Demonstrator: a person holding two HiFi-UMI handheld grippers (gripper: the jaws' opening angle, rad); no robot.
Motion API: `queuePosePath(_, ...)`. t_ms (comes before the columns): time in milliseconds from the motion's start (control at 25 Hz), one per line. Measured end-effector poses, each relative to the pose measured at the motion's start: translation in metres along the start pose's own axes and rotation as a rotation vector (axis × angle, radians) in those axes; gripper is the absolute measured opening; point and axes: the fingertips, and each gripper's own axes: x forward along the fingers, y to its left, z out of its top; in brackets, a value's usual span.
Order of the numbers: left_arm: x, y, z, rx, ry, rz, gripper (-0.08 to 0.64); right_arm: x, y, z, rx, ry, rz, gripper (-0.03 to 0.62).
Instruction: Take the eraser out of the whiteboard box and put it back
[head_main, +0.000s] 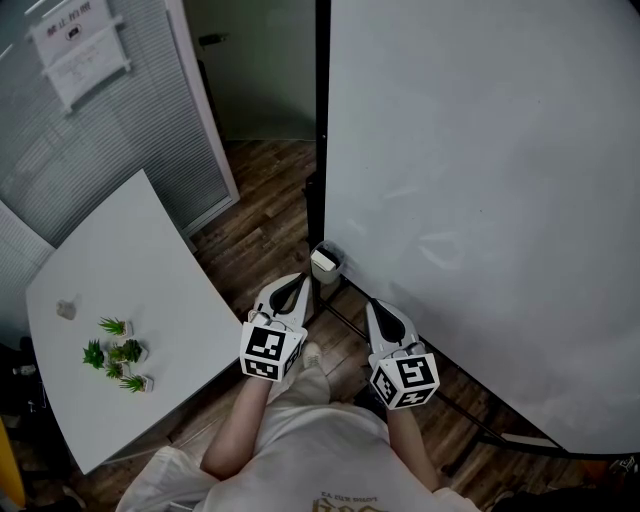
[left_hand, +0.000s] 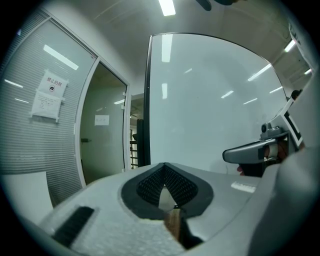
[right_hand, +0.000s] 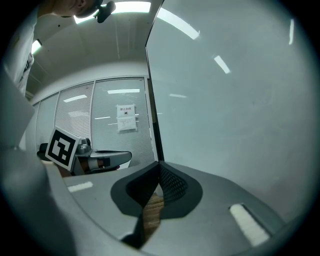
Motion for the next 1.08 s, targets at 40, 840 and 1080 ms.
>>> queuePosePath(40,0.001,0.0,-0.001,-0.001,0.001,-0.001,-0.003,0.0,0.0,0.0,-0.005,0.004,0.001,0.012)
queuePosePath(840,-0.004,-0.002,0.003,-0.002,-0.004,-0.006,-0.003,-0.004,-0.009,0.006,0.003,-0.002,0.025,0.012)
queuePosePath(1080,-0.002,-0.003,0.008,0.003,-0.013,-0.007,-0.003,-0.004,-0.01,0.01,-0.001,-0.012,0.03,0.011)
